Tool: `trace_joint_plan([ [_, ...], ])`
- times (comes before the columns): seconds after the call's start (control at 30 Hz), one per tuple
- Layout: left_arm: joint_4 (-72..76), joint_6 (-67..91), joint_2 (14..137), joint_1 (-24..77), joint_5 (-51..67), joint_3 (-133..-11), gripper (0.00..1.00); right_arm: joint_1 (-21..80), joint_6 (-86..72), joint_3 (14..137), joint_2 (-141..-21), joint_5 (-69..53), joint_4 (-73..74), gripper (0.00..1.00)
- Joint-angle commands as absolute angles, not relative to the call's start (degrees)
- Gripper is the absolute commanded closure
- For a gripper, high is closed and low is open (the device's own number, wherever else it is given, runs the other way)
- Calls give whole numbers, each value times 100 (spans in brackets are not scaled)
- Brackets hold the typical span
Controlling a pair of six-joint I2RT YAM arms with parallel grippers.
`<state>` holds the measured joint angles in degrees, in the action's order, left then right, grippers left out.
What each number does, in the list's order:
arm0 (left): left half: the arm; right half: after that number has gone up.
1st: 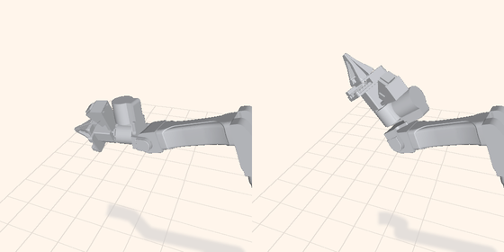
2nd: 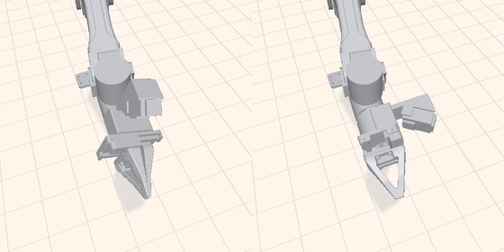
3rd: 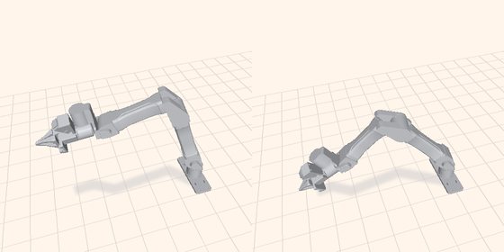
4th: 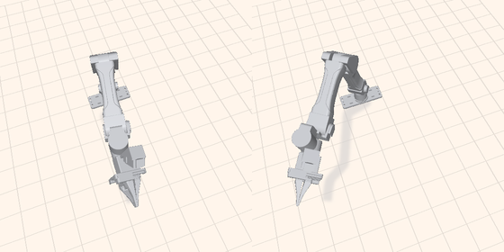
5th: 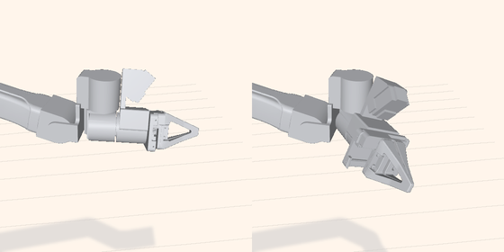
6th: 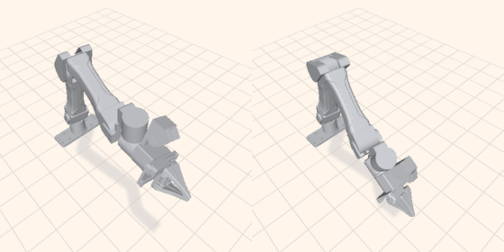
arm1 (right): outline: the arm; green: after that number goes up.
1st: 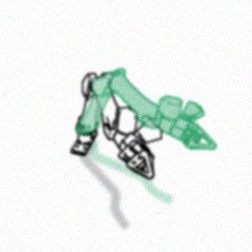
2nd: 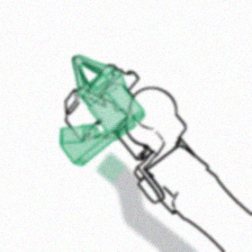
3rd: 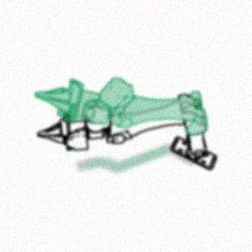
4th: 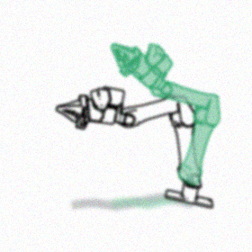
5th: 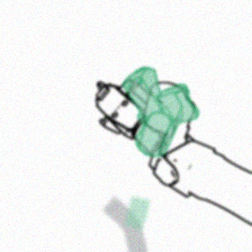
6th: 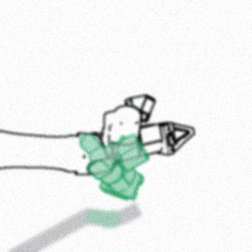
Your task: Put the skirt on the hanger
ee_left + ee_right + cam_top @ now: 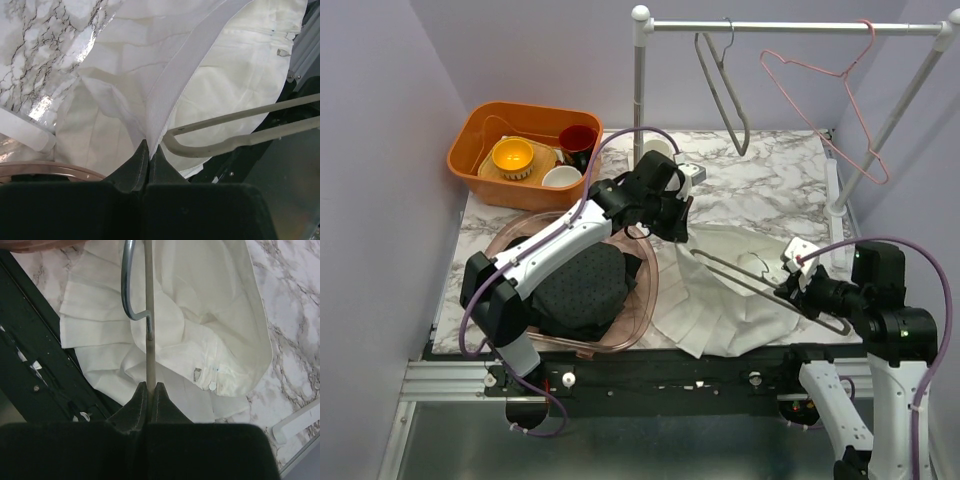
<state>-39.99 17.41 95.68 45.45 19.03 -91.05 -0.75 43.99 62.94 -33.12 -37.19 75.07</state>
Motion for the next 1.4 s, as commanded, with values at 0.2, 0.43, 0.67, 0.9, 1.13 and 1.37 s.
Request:
trace_joint_plan([
  [0.2, -4069, 1547, 9097, 4719, 3014, -9298, 100, -97, 5511, 6468, -4692, -4500, 7348, 99],
  [0.43, -3947, 1626, 9219, 4869, 3630, -9466, 100, -88, 5423, 6671, -5228, -5079, 6621, 100],
  [0.67, -3709, 1889, 9193, 4878, 3604, -9553, 100, -79, 5142, 6179, -5415, -4809, 5951, 99],
  [0.9, -3604, 2223, 9027, 4878, 3568, -9755, 100, -88, 4422, 5898, -4634, -3613, 5476, 99],
  [1.13, -4157, 2048, 9026, 4869, 2708, -10195, 100, -97, 4868, 6284, -4272, -3768, 6430, 99],
  [1.37, -3990, 2382, 9421, 5088, 3006, -10502, 100, -97, 4229, 6240, -4455, -4456, 6092, 99],
])
